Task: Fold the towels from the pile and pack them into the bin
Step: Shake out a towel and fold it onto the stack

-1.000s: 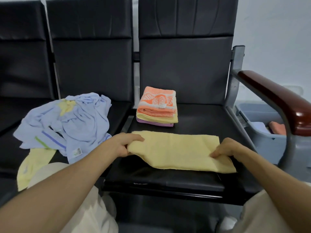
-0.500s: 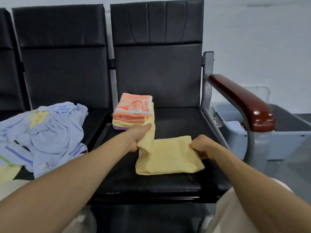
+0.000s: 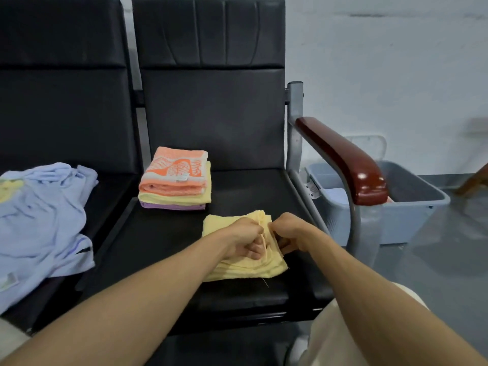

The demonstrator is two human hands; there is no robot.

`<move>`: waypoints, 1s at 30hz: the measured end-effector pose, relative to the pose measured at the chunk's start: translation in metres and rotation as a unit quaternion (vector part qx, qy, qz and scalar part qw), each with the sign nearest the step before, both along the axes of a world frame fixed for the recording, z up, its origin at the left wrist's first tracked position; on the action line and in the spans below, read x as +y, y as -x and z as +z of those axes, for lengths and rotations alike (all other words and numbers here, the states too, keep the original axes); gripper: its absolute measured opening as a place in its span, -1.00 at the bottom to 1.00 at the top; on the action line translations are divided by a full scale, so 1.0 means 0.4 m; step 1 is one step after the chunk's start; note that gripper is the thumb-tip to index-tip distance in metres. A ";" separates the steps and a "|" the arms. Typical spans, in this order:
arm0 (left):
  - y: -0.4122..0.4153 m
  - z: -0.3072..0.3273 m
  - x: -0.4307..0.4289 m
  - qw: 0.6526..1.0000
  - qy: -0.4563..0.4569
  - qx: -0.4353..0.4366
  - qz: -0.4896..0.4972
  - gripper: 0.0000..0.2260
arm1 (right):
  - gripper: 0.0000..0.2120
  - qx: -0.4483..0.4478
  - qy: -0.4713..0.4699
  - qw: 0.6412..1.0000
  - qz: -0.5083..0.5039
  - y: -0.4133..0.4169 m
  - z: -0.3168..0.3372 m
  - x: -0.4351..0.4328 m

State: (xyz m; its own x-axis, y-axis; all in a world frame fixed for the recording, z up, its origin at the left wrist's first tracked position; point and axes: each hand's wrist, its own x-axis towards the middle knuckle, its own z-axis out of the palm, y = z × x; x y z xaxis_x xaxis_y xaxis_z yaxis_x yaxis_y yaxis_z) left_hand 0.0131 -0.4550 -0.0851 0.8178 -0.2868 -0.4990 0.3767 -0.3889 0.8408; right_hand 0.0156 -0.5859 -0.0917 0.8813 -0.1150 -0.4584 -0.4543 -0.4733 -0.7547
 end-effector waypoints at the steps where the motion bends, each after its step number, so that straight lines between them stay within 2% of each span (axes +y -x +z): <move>1: 0.002 0.008 0.014 1.000 0.015 0.007 -0.010 -0.85 | -0.68 -0.003 0.003 1.000 0.000 0.000 -0.002 0.001; 4: -0.002 0.031 0.075 0.999 0.034 -0.030 0.011 -0.77 | -0.49 -0.026 0.045 0.999 0.010 0.002 -0.004 0.015; 6: -0.004 0.042 0.123 0.995 0.029 -0.082 0.050 -0.74 | -0.37 -0.048 0.159 0.985 0.042 0.006 -0.012 0.038; 8: -0.002 0.052 0.169 0.990 0.014 -0.116 0.077 -0.73 | -0.27 -0.052 0.281 0.956 0.072 0.017 -0.026 0.070; 11: 0.000 0.057 0.225 0.987 -0.001 -0.134 0.093 -0.75 | -0.15 -0.042 0.375 0.921 0.095 0.027 -0.043 0.106; 13: 0.001 0.058 0.253 0.985 -0.007 -0.145 0.095 -0.74 | -0.22 -0.053 0.417 0.901 0.109 0.027 -0.045 0.111; 16: 0.004 0.049 0.286 0.984 -0.021 -0.152 0.086 -0.75 | -0.46 -0.094 0.466 0.867 0.147 0.020 -0.045 0.117; 19: 0.004 0.033 0.304 0.983 -0.022 -0.157 0.092 -0.75 | -0.52 -0.163 0.495 0.835 0.176 0.013 -0.026 0.129; 21: 0.001 0.016 0.308 0.981 -0.020 -0.157 0.113 -0.76 | -0.60 -0.220 0.460 0.841 0.179 0.010 -0.003 0.133; 24: -0.009 -0.009 0.299 0.973 -0.024 -0.161 0.162 -0.76 | -0.79 -0.285 0.295 0.898 0.158 0.008 0.037 0.137; 26: -0.009 -0.014 0.284 0.968 -0.006 -0.155 0.197 -0.77 | -0.76 -0.332 0.189 0.914 0.138 0.007 0.061 0.147; 28: 0.001 -0.016 0.265 0.968 0.049 -0.116 0.216 -0.80 | -0.71 -0.344 0.073 0.930 0.107 0.010 0.084 0.156; 30: 0.012 -0.016 0.254 0.965 0.149 -0.022 0.215 -0.68 | -0.69 -0.326 -0.053 0.941 0.071 0.016 0.105 0.162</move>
